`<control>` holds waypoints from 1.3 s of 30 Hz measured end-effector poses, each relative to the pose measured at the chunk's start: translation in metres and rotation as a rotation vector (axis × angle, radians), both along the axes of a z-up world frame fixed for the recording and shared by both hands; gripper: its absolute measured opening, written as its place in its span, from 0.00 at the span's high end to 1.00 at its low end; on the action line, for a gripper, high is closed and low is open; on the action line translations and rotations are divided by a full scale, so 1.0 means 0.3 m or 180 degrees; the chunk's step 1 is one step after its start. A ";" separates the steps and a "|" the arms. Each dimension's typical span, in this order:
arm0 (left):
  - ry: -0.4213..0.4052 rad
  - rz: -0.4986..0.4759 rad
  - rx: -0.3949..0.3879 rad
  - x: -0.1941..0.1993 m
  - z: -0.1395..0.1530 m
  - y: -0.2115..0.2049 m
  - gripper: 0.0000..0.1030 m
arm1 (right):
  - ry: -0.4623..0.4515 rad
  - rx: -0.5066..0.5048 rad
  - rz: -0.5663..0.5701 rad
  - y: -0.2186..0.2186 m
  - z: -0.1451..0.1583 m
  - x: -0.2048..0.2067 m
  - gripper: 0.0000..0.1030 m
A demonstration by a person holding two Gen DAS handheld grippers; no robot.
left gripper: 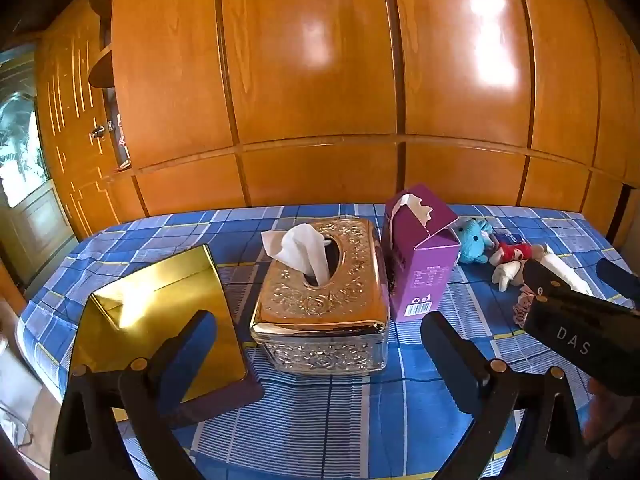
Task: Organize soft objects
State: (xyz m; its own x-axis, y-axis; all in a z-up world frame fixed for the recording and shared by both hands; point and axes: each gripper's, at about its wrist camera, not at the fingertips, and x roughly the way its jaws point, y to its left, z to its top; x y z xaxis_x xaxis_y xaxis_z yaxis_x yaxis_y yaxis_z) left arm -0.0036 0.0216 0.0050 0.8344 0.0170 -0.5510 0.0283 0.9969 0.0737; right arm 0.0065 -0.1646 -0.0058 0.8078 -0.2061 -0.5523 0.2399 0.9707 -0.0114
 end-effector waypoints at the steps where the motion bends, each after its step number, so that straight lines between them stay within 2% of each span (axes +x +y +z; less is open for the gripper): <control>1: -0.0005 0.0003 -0.0001 -0.003 0.002 0.000 0.00 | -0.0004 -0.0012 0.0005 0.002 0.001 0.000 0.02; 39: 0.0032 -0.0039 0.0086 -0.033 0.002 -0.025 0.00 | -0.0002 -0.0055 -0.0049 -0.011 0.004 -0.001 0.02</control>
